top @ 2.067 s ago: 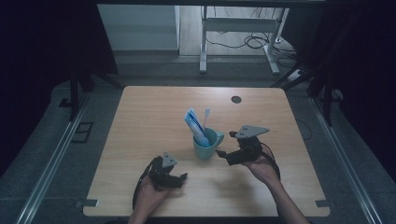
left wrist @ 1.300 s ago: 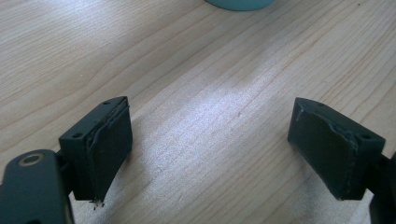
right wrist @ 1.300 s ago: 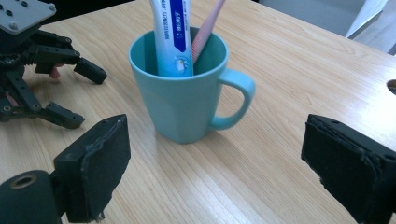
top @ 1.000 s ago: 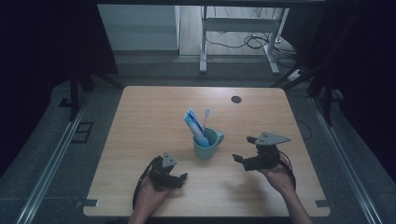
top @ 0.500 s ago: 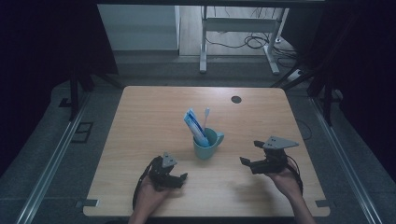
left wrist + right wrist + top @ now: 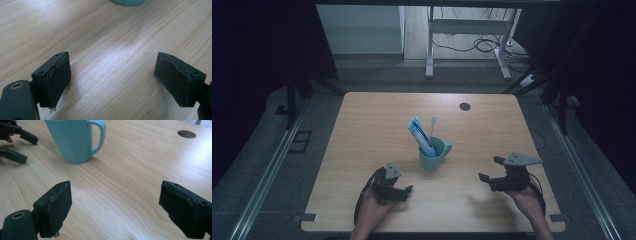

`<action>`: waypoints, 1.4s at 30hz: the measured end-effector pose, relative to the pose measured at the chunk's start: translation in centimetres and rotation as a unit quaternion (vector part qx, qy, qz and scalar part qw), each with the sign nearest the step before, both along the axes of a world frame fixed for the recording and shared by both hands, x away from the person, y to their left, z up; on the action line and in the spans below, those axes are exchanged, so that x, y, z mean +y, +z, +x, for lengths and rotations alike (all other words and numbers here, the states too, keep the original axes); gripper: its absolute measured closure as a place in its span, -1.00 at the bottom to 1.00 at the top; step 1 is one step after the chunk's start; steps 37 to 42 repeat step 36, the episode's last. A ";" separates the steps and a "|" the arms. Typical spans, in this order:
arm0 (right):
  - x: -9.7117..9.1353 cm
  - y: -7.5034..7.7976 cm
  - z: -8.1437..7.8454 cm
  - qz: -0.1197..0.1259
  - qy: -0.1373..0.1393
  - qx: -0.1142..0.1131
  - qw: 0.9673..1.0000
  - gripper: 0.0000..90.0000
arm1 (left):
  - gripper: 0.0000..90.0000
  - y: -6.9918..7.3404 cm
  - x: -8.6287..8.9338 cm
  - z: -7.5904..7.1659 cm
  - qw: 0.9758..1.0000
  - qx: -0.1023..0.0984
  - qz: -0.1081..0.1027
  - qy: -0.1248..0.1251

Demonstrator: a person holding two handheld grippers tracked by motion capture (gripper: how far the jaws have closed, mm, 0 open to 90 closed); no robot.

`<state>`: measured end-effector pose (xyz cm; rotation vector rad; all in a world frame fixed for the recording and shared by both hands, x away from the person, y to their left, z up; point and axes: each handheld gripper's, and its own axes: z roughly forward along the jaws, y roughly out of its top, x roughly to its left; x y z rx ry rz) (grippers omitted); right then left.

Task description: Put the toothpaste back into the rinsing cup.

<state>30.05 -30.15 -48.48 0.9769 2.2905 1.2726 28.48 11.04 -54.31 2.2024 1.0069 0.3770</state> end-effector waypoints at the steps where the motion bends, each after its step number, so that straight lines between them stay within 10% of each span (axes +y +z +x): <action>1: -0.2 -0.1 -0.1 0.000 -0.001 0.002 1.000 -0.75 | -0.69 0.0 0.0 0.0 1.000 0.000 0.000 0.000; 17: -3.2 -3.4 -1.1 0.001 -0.037 0.036 0.999 -0.76 | -0.69 0.0 0.0 0.0 1.000 -0.001 -0.002 0.001; 42: -3.0 -5.7 -1.4 -0.073 -0.045 0.062 0.994 -0.74 | -0.69 0.0 0.0 0.0 1.000 -0.001 -0.003 0.001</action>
